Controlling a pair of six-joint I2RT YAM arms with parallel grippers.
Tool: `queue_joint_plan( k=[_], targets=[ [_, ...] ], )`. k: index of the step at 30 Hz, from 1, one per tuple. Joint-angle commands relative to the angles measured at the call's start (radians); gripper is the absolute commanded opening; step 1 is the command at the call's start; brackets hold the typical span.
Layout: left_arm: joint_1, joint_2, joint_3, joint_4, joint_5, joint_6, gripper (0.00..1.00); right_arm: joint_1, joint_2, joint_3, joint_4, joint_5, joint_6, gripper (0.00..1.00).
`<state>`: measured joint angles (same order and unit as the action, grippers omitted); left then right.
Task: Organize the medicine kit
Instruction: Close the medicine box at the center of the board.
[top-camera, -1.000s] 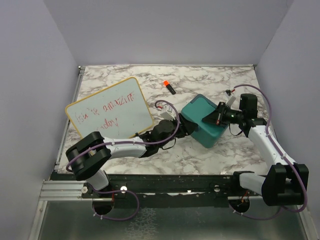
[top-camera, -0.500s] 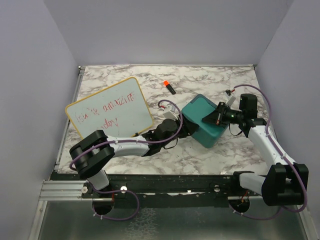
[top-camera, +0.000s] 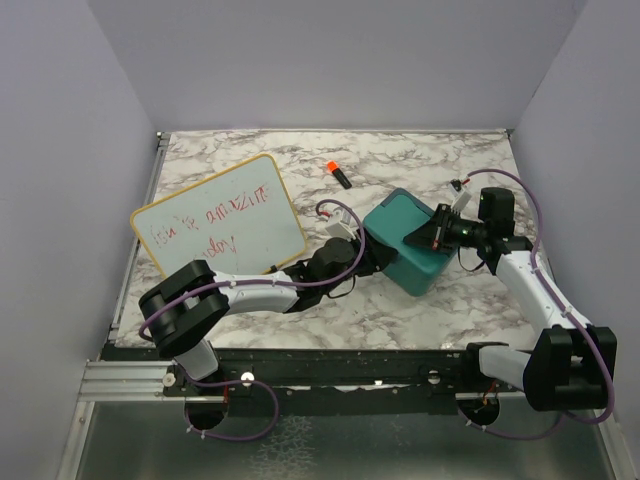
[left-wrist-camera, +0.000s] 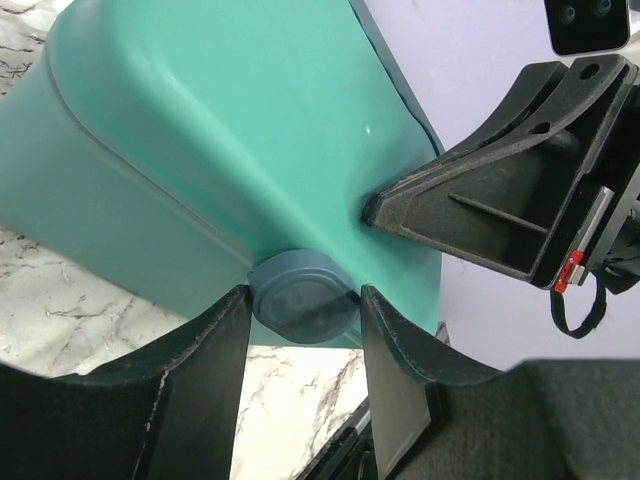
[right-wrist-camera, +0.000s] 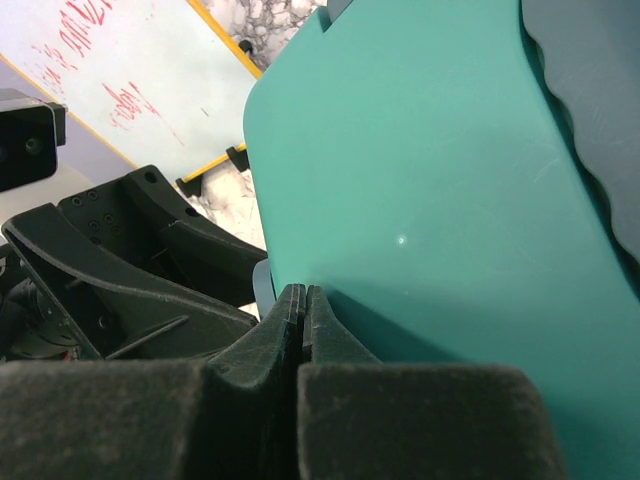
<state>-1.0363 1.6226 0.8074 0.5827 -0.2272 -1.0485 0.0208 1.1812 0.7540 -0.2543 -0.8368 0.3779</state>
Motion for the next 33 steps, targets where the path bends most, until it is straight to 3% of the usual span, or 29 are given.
queue_joint_plan(
  k=[1,8,25,33],
  targets=[
    [0.001,0.007,-0.022,-0.062,0.007,0.003,0.46,0.010,0.040,-0.052,-0.103,0.070,-0.028,0.01],
    [0.001,-0.011,-0.034,-0.089,0.004,0.005,0.46,0.011,0.050,-0.045,-0.107,0.067,-0.031,0.01],
    [0.004,-0.034,-0.018,-0.106,-0.015,0.041,0.58,0.011,0.015,-0.033,-0.132,0.071,-0.032,0.01],
    [0.004,-0.049,-0.022,-0.121,-0.040,0.064,0.56,0.011,0.018,-0.039,-0.117,0.067,-0.024,0.01]
  ],
)
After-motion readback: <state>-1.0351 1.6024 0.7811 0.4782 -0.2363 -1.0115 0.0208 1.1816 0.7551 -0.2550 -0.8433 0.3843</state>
